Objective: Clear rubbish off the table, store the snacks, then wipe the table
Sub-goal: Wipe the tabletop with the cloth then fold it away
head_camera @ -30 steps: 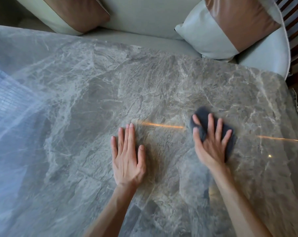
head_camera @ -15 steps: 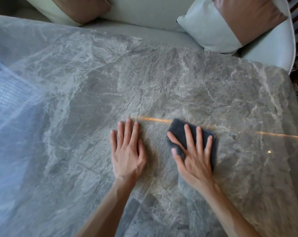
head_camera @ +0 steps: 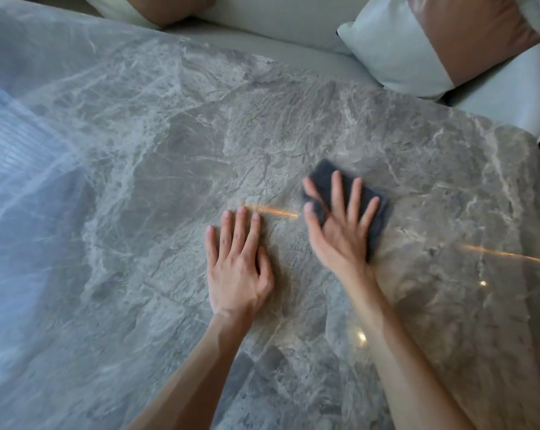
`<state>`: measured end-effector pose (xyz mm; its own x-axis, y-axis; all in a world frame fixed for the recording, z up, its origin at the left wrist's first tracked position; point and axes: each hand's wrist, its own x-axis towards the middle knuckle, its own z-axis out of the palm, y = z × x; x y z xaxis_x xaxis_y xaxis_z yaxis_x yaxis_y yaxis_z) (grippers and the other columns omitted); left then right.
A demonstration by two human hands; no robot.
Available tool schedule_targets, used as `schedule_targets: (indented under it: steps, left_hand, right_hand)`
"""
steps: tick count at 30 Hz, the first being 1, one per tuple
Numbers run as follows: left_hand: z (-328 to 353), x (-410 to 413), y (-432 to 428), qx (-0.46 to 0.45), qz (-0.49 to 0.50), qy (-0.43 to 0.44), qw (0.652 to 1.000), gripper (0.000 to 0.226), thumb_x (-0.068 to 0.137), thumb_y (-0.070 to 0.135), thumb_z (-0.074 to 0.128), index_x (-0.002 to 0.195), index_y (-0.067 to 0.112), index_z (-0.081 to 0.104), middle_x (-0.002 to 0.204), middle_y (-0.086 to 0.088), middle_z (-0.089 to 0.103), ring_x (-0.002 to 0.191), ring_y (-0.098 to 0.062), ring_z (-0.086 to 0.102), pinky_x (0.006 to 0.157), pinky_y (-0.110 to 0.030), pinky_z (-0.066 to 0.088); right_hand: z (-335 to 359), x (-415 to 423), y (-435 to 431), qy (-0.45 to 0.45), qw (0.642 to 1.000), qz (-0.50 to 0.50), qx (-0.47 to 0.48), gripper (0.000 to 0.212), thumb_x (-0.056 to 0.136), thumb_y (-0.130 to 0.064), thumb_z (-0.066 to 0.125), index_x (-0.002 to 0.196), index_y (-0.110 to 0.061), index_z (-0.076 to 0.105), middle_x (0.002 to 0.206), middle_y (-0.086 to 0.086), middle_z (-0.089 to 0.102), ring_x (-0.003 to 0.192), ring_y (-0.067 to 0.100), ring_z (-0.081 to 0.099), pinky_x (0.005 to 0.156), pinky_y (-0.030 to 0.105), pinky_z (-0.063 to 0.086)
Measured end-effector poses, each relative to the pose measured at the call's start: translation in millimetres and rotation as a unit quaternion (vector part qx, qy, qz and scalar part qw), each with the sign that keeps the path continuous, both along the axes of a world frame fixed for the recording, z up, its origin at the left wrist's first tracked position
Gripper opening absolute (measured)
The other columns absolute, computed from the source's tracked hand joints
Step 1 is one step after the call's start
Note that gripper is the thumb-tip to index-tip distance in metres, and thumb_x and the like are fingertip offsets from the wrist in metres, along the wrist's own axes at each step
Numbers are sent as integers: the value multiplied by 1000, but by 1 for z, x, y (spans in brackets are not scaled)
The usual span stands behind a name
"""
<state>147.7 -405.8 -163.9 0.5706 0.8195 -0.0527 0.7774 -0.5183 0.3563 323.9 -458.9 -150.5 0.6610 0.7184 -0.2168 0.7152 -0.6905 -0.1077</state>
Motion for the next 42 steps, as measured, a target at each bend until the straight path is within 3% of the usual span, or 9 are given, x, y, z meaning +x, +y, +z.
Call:
schedule_targets:
  steps: [6,10,15,19,25,29,33,37,42]
  left_hand:
    - [0,0,2,10,-4,-4,1000,65,88,32,42,151,28,26,161,3,21,151,-17,9,122,-48,11]
    - [2,2,0,7,-8,-5,1000,66,88,32,42,151,27,26,161,3,20,152,-18,9,122,-49,11]
    - [2,3,1,2,-5,2,1000,64,89,32,40,151,26,26,161,3,20,152,-19,8,122,-49,10]
    - [2,2,2,-2,-3,3,1000,63,90,34,37,152,27,25,162,3,18,152,-17,7,123,-48,8]
    - [9,0,2,-12,-14,18,1000,68,87,33,41,152,26,23,162,2,16,152,-18,7,122,-50,10]
    - [9,3,1,-13,-15,20,1000,68,86,33,39,152,25,26,161,1,19,151,-20,9,122,-50,10]
    - [9,5,2,-15,-11,23,1000,68,86,33,39,152,26,24,162,2,17,152,-20,7,122,-50,9]
    - [8,4,0,-14,-6,22,1000,67,88,32,39,152,27,22,162,3,15,152,-18,5,123,-48,7]
    - [5,2,1,-13,-12,19,1000,64,90,33,34,153,28,21,163,3,15,152,-18,5,123,-46,5]
  right_hand:
    - [2,-40,-119,10,989,149,-19,50,97,-54,18,148,-54,14,165,-8,6,152,27,3,118,62,6]
    - [6,16,-135,11,999,-7,-37,50,96,-56,5,146,-58,6,165,-11,2,153,18,-4,120,57,1]
    - [0,83,-42,34,977,-209,-32,49,96,-57,7,143,-60,-5,165,-5,-5,151,28,-14,115,66,-7]
    - [-7,17,16,-5,999,-37,-15,54,94,-57,11,147,-55,2,165,0,2,151,35,-6,115,68,-3]
    - [8,-53,-121,13,987,152,-43,53,97,-52,21,149,-51,12,165,-3,5,152,33,3,115,67,10]
    - [13,27,-138,13,997,-19,-76,53,95,-55,9,147,-55,2,165,-6,2,152,25,-4,118,62,4]
    - [7,93,-38,23,982,-182,-42,51,99,-53,15,147,-55,0,165,-2,-8,150,32,-16,113,69,-4]
    - [-1,63,32,3,999,-23,-22,54,96,-53,19,148,-54,2,165,-1,-7,149,39,-15,111,72,-6]
    - [-6,-11,-38,-35,979,197,26,62,91,-54,34,148,-53,10,165,-3,4,150,40,-2,111,73,6]
